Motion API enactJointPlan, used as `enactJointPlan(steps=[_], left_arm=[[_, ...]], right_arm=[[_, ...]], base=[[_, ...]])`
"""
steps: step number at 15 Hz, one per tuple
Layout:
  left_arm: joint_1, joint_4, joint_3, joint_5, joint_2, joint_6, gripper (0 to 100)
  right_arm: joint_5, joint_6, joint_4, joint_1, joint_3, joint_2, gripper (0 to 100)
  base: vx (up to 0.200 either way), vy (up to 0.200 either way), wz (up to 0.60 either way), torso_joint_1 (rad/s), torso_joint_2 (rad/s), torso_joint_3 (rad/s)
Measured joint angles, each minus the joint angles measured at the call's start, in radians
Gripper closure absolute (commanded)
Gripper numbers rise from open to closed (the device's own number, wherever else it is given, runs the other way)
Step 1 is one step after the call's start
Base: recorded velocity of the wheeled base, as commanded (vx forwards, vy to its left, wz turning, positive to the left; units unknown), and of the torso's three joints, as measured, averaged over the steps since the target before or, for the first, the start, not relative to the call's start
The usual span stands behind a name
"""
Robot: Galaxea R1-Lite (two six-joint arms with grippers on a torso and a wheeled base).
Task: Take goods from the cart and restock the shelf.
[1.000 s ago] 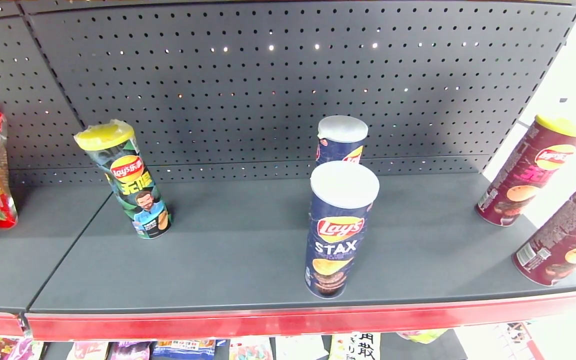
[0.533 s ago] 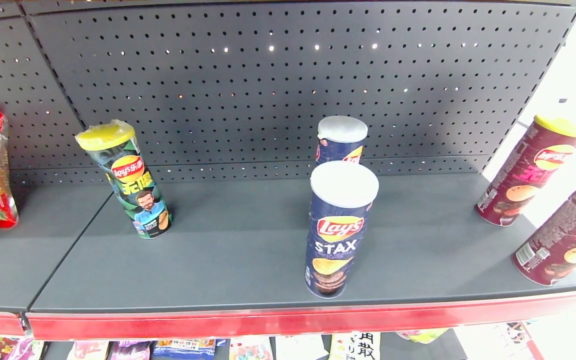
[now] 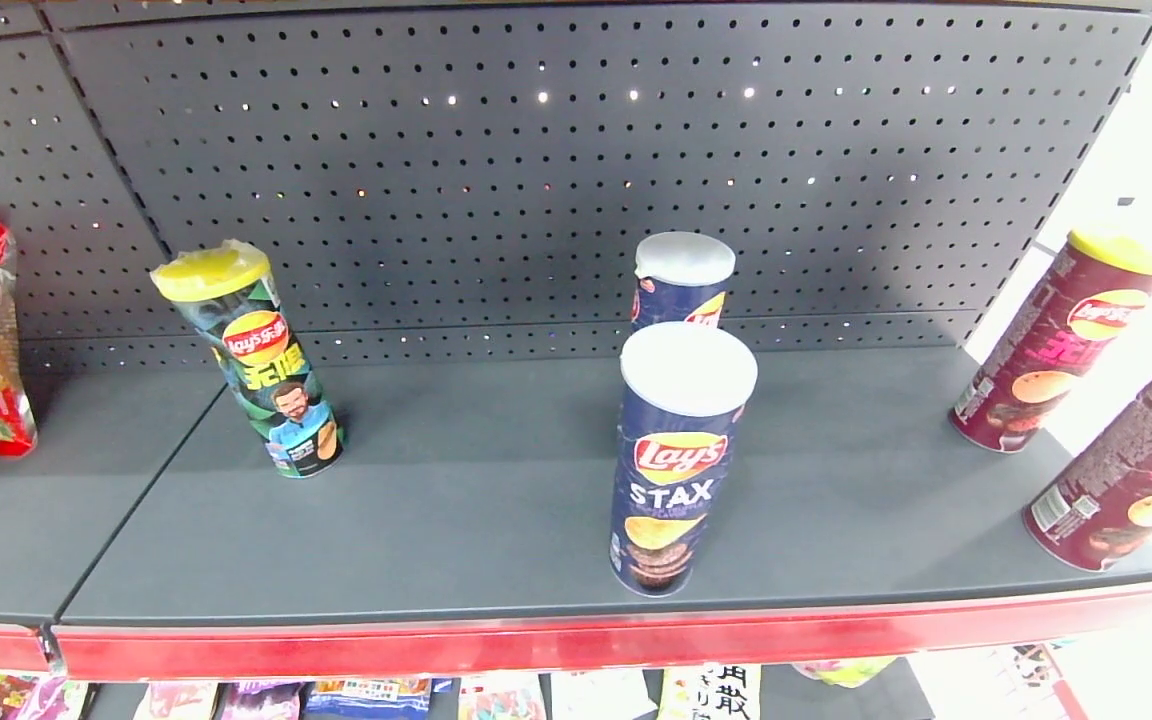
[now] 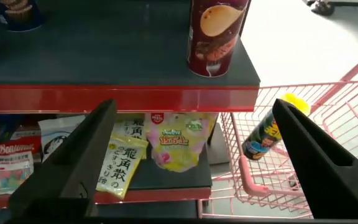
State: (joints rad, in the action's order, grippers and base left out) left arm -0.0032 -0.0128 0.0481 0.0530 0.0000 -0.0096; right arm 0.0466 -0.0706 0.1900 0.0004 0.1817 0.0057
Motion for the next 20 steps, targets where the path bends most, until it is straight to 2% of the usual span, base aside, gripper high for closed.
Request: enactJointPlan(steps=[4,9,15,19,20], left_arm=[[0.0,0.01,-0.028,0.003,-0.002,-0.006,0],[0.0,0.01,-0.03,-0.01,-0.002,-0.008,0],[0.0,0.01,-0.03,-0.009,-0.002,-0.006,0],[0.0,0.01,-0.03,-0.001,-0.002,-0.007,0],[0.0,0.011,-0.032,-0.014,-0.002,-0.002,0]], right_arm=[[-0.013,-0.003,-0.019,0.002,-0.066,-0.003,0],[-0.037,-0.003,-0.032,0.001,-0.084,-0.005,0],[-0.038,-0.013,-0.033,0.001,-0.086,-0.006,0],[-0.037,-0.027,-0.033,0.001,-0.084,-0.006,0],[-0.038,-0.03,-0.032,0.001,-0.084,-0.006,0]], base=[[0.0,0.0,0.0,0.0,0.0,0.0],[0.0,0.0,0.0,0.0,0.0,0.0],[-0.2,0.0,0.0,0.006,0.0,0.002],[0.0,0.0,0.0,0.0,0.0,0.0],[0.0,0.0,0.0,0.0,0.0,0.0]])
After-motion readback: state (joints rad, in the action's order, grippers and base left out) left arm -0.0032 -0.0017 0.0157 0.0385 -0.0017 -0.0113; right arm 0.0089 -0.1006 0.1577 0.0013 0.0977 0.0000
